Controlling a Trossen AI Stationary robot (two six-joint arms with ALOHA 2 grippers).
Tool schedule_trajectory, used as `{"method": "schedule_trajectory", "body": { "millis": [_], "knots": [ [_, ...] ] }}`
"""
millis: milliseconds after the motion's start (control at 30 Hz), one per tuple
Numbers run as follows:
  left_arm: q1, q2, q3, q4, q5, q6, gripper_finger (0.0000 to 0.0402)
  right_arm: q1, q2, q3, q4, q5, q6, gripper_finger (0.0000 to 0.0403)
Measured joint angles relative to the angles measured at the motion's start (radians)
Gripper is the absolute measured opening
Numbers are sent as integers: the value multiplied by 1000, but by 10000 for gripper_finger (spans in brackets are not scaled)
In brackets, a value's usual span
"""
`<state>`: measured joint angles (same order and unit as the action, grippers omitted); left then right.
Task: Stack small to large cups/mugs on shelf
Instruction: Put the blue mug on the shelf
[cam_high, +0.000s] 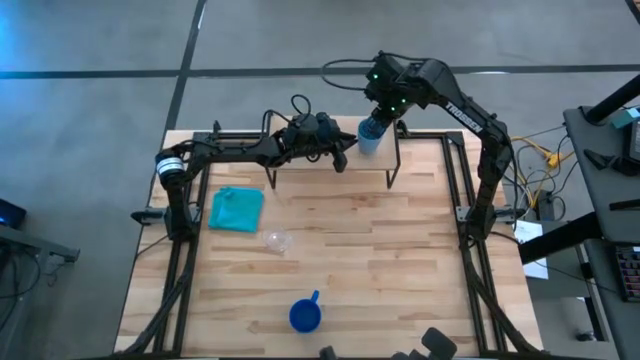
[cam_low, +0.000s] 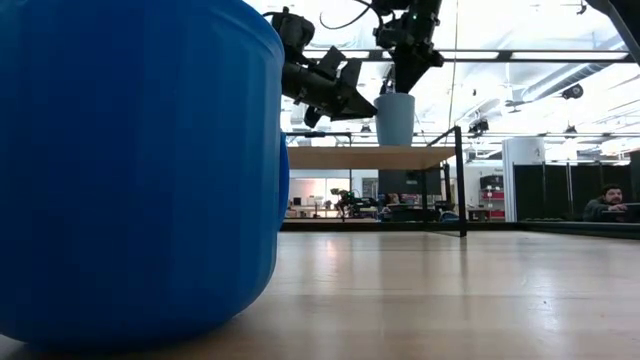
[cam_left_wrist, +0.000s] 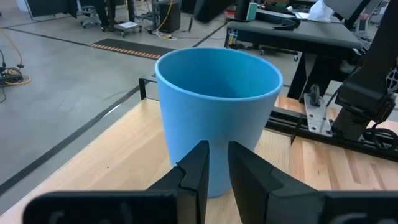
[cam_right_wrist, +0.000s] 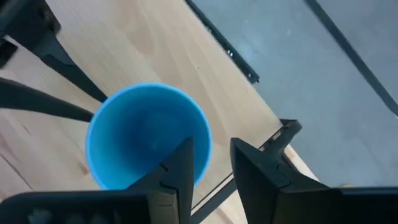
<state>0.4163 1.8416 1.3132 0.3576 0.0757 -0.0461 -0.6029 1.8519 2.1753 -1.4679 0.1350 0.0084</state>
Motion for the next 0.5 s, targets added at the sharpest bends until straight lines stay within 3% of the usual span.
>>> {"method": "schedule_trajectory", "body": {
  "millis": [200, 367, 500],
  "knots": [
    [5, -20, 0, -20, 0, 0, 47, 0, 0, 76, -58, 0, -1, 98],
    [5, -94, -1, -156, 1, 2, 47, 5, -13, 125, -100, -7, 54, 91],
    [5, -194, -2, -321, 2, 47, 47, 14, -48, 124, -104, -133, 92, 87]
  ]
}}
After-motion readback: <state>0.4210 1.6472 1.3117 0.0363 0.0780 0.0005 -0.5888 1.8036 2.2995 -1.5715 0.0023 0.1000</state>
